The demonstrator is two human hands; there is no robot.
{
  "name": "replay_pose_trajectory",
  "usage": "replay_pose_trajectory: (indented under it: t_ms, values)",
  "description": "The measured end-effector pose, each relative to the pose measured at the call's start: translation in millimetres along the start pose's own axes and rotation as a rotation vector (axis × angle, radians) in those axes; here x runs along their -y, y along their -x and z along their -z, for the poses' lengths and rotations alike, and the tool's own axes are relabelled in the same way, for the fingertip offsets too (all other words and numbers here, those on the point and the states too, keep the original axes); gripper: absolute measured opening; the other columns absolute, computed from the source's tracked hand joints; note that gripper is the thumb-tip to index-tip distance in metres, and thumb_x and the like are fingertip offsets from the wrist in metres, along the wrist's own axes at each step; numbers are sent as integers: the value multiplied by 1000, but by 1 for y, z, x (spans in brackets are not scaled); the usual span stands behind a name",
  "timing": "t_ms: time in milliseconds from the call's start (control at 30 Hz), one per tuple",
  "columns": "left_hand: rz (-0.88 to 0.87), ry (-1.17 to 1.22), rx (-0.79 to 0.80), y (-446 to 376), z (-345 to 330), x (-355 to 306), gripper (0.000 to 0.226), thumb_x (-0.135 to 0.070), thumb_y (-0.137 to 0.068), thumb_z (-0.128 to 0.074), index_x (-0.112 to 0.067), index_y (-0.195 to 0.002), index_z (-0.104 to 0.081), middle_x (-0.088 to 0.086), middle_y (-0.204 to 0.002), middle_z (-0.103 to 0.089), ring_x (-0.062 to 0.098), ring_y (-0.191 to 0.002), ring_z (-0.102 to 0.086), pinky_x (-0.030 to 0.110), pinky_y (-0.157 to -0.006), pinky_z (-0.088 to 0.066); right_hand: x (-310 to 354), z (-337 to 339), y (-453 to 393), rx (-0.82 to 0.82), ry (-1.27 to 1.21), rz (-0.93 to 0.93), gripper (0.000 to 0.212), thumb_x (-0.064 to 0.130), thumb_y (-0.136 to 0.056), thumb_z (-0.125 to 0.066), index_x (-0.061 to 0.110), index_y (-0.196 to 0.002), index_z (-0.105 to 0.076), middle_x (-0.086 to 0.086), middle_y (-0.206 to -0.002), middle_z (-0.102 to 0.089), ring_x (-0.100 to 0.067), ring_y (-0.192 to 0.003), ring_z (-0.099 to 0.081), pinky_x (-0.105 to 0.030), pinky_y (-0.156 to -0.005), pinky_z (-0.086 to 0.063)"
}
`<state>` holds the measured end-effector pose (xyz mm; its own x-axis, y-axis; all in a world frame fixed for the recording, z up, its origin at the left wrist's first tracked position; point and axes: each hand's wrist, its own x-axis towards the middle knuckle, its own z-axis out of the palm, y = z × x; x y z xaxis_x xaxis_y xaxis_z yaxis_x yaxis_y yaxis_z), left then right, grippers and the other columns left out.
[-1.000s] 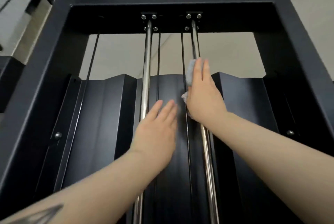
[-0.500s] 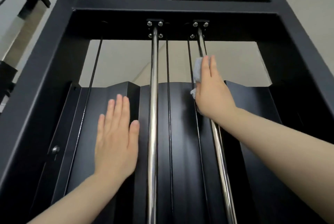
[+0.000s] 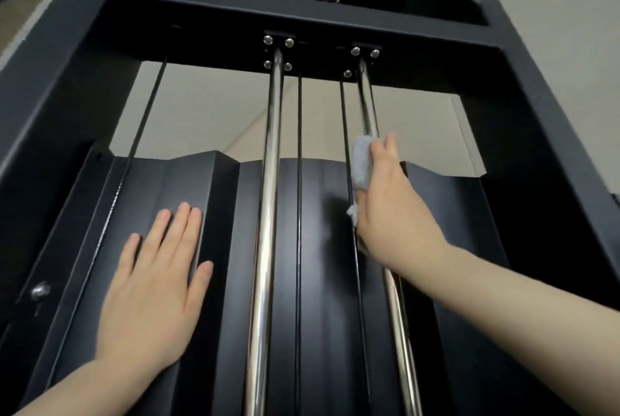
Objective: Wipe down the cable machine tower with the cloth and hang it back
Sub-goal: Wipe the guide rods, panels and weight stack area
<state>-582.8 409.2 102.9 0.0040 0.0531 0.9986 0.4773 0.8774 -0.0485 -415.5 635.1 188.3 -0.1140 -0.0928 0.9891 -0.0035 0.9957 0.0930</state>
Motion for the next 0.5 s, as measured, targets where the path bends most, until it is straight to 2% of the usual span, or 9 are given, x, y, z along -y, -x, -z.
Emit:
replay_pose_trajectory:
  t_ms: [33,67,133,167,233,333,433,500]
  values:
    - [5,3,-1,-1,0,0,63,-42,-98,-24,-15,-155,-22,0,-160,-23,18,-148,-18,40,-116,-13,-2,5,-14,33,64,26,72,19,-94,-45,0,-148,0,-18,-157,1,-32,-143,-16,-35,-110,-31]
    - [8,1,0,-1,0,-1,63,-42,-98,-24,-16,-155,-22,0,-160,-23,18,-148,-18,41,-116,-13,-4,10,-30,65,103,43,72,21,-95,-46,-3,-147,-2,-21,-156,4,-35,-141,-21,-36,-109,-33]
    - [15,-1,6,0,2,-2,63,-42,-98,-23,-16,-156,-21,0,-160,-23,17,-149,-16,40,-116,-13,-3,19,-60,83,26,1,67,20,-94,-50,-2,-144,-13,-21,-155,0,-37,-128,-41,-39,-98,-38]
    - [17,-6,9,1,2,-3,63,-43,-99,-23,-17,-156,-21,-1,-161,-22,16,-149,-15,39,-117,-12,-2,19,-70,56,-22,-27,64,18,-92,-53,0,-142,-18,-19,-154,-5,-36,-124,-45,-39,-93,-39]
    - [16,-21,17,1,3,-3,62,-43,-99,-21,-18,-156,-19,-2,-161,-20,14,-149,-13,37,-117,-10,3,10,-72,-35,-60,-70,65,16,-89,-60,2,-141,-22,-15,-155,-8,-31,-130,-39,-36,-97,-37]
    - [26,-29,16,3,3,-3,62,-44,-99,-20,-19,-156,-17,-3,-162,-18,13,-150,-11,38,-119,-11,4,-7,-50,-151,-5,-34,78,17,-87,-63,5,-147,-15,-12,-159,1,-26,-143,-18,-36,-109,-31]
    - [38,-23,19,3,2,-4,62,-44,-99,-19,-21,-156,-16,-4,-162,-18,13,-150,-10,40,-119,-13,-1,-8,-11,-111,-65,22,81,17,-89,-58,10,-151,-6,-7,-159,6,-24,-145,-11,-36,-111,-32]
    - [39,-16,15,3,3,-3,62,-44,-99,-19,-20,-156,-17,-3,-161,-19,13,-150,-11,37,-119,-10,-2,-8,14,-69,-108,69,72,20,-94,-44,11,-152,-2,-7,-159,8,-23,-146,-6,-35,-115,-26]
